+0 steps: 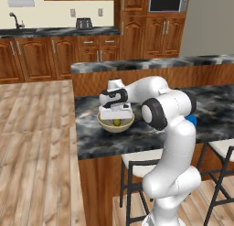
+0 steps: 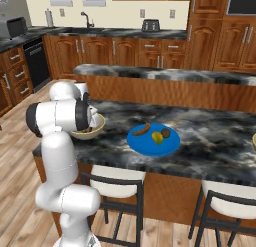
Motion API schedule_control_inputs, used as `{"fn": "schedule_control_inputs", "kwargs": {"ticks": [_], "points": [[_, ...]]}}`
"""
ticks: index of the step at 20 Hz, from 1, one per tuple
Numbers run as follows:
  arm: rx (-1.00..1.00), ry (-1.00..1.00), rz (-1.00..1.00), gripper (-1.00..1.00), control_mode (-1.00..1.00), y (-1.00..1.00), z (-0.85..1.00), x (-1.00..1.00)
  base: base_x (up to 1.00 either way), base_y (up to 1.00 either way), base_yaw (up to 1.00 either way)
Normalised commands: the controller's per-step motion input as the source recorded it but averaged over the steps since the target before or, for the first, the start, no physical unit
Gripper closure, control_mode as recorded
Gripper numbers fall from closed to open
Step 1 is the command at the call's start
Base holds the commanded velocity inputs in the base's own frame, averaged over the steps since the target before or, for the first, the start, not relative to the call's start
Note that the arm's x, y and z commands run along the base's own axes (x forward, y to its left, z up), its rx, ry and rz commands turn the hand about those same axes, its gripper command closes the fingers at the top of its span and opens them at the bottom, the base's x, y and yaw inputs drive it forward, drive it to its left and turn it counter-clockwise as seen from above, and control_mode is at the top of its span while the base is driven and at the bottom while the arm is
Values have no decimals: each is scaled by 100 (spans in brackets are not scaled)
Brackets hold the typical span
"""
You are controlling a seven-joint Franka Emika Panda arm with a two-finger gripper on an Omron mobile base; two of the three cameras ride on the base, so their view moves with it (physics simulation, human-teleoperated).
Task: Take the fruits from the plate on the dining counter and place two fruits in each bowl.
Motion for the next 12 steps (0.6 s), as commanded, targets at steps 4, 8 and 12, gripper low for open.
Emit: {"fn": "schedule_control_inputs", "kwargs": {"ticks": [4, 8, 12], "points": [[0, 0, 0, -100, -100, 0, 0, 0, 0, 0, 0], [0, 0, 0, -100, -100, 0, 0, 0, 0, 0, 0], [0, 0, 0, -100, -100, 0, 2, 0, 0, 0, 0]]}}
